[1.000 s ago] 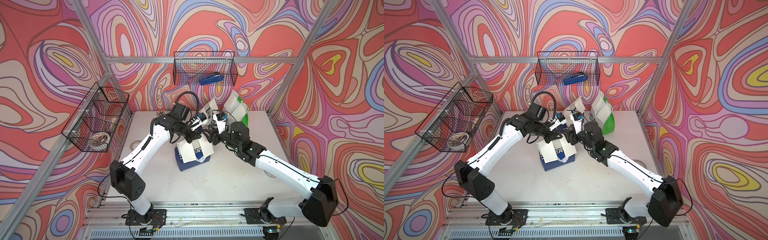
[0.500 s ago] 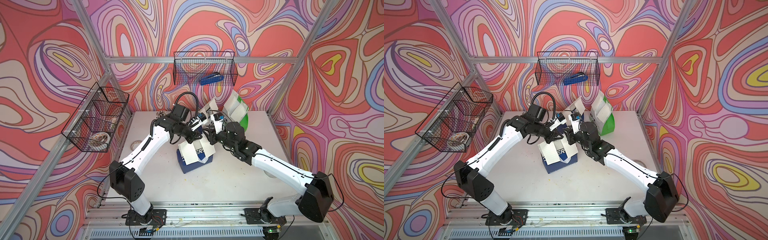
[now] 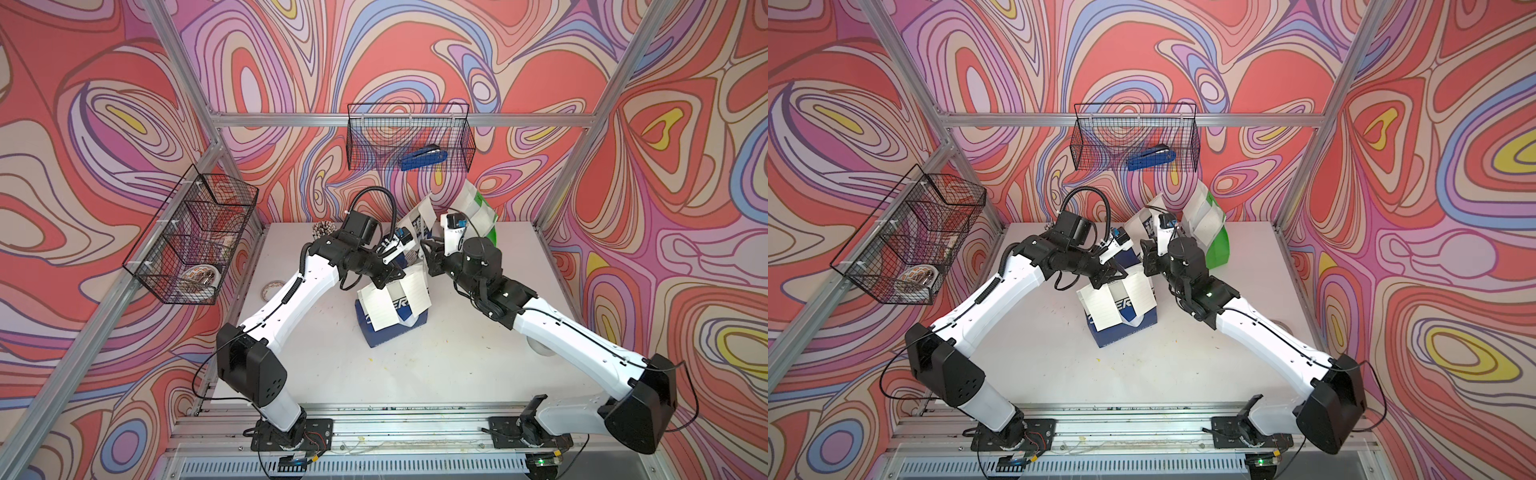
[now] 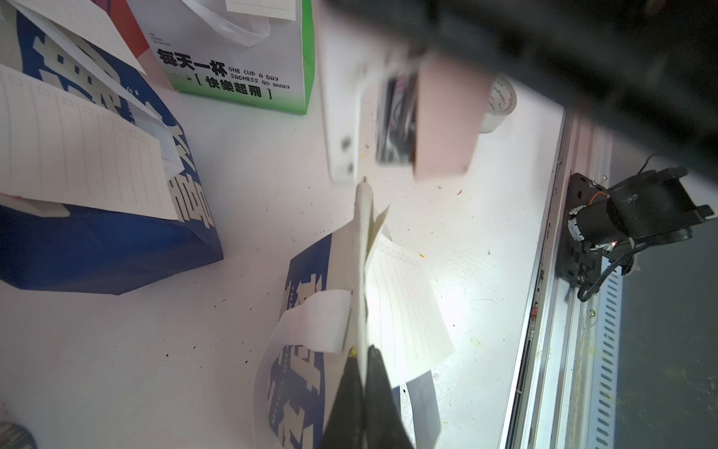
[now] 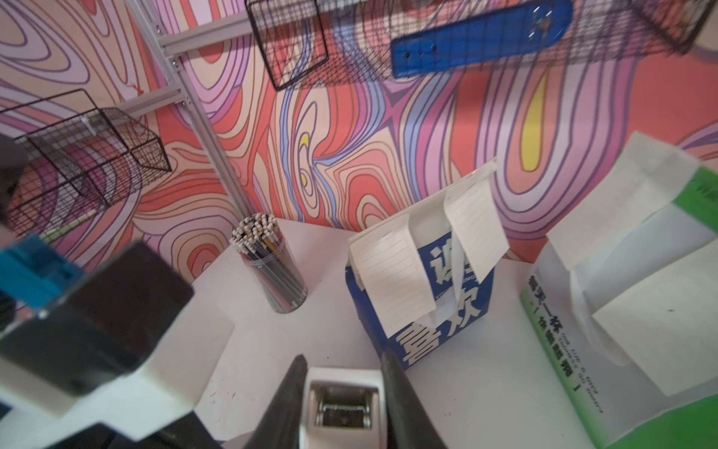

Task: Staple the receipts to the bags
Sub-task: Place the takeout bag at the center of the board, then place the stapler at the center of the board.

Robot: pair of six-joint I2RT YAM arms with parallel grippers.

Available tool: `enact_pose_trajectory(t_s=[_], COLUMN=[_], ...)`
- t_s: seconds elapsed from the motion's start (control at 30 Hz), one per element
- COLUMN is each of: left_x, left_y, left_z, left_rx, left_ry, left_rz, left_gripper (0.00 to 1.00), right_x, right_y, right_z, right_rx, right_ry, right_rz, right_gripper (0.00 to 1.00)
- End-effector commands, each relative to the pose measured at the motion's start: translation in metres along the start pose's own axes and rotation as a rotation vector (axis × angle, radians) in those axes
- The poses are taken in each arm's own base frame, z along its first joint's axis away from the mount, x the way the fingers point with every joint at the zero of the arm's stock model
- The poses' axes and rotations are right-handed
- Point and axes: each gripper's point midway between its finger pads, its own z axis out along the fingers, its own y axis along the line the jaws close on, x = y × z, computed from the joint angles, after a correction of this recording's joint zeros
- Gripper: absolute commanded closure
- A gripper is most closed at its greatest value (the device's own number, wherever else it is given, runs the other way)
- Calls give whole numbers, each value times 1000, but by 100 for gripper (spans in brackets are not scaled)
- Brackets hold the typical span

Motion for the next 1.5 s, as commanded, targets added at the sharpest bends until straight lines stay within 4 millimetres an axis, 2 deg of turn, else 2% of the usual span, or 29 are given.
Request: enact_pose_trajectory(t_s=[0.0,0.1,0.17,0.27,0.4,0.47,0.6,0.67,0.77,0.83,0.97,1.07,1.2,1.27,1.37,1.47], left_x=[-19,-21,-24,-27,-40,-54,-84,-88,-82,-71,-47,-39,-40,-47,-63,-81], left_y=[-10,-17,-17,-16,-16,-18,-7,-3,9,22,33,44,50,53,50,45], left_z=[-14,-14,-13,-13,-10,-7,0,7,21,29,32,40,47,46,34,13], left_rx=[12,50,55,50,72,109,123,139,118,81,99,57,35,8,-30,-98], left_ry=[-82,-97,-110,-111,-149,-195,-235,-228,-181,-98,52,83,53,24,-49,-172], left_rz=[117,175,214,286,373,392,339,366,423,462,463,463,458,448,444,431], left_gripper=[100,100,100,100,100,100,100,100,100,100,100,100,99,75,62,56], right_x=[-9,20,48,93,154,185,229,249,276,288,303,312,325,333,341,342], right_y=[-41,-79,-102,-123,-145,-157,-175,-180,-180,-181,-195,-202,-205,-207,-210,-212], right_z=[-13,-20,-29,-46,-67,-77,-88,-89,-85,-85,-88,-88,-85,-85,-84,-83], right_rx=[150,278,363,455,535,576,664,692,676,677,727,746,742,751,760,771], right_ry=[18,168,305,480,630,690,752,787,831,856,906,921,932,959,973,957], right_rz=[20,76,106,144,251,333,430,461,514,537,494,476,495,486,481,486], right_gripper=[87,92,95,95,96,98,99,99,99,99,98,97,95,92,83,80])
